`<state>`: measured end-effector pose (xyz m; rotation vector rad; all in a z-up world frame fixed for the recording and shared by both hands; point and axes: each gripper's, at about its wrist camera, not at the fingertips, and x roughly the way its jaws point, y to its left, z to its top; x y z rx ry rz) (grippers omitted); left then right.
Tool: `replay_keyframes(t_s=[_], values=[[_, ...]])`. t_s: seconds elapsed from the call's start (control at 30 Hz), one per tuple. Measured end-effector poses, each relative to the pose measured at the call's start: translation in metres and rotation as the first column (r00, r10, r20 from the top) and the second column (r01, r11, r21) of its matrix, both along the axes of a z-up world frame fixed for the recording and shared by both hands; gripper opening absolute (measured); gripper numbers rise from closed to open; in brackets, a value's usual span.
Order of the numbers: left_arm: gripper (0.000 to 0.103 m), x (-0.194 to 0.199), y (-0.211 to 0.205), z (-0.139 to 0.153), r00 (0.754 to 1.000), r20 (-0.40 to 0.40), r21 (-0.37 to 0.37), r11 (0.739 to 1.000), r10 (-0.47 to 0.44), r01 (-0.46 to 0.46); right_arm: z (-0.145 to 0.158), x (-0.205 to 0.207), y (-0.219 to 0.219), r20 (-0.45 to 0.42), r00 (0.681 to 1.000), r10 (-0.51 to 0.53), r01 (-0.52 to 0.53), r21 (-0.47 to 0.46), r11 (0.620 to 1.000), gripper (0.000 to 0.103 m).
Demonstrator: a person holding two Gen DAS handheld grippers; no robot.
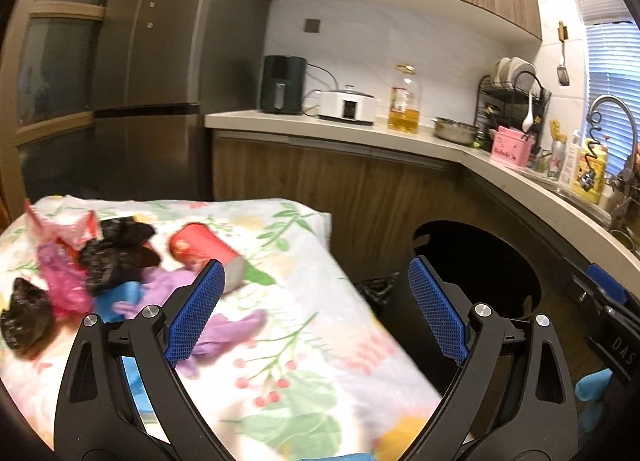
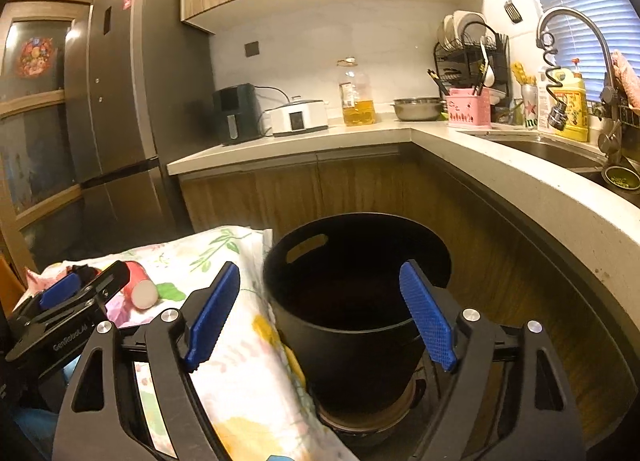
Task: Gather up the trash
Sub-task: 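Move both tools back over the table toward the gloves and bags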
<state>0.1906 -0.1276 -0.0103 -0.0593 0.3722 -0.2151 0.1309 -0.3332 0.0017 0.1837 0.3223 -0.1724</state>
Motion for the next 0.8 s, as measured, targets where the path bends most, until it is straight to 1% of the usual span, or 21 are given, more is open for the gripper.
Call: replay_keyframes(t_s=[0.23,0.5,0.8], values=[[0.092,-0.016,0.04,0.0,0.994,0.017,-0.01,0.994,0.106,-0.106,-0.005,0.003,0.031,0.007,0.998,0.068,-0.068,0.002,0.998,0.08],[0.092,-0.026,0.088,-0.009,0.978,-0.01,-0.02,0.978,0.209,-0.209,-0.019,0.012,0.072,-0.002,0.987,0.161,-0.161,0.007,0.987,0.08],[0.092,-0.033,0.125,-0.019,0.963,-0.024,-0.031,0.962,0.27,-0.271,-0.033,0.027,0.114,-0.025,0.963,0.268,-0.268,0.004,0.963,0.08]])
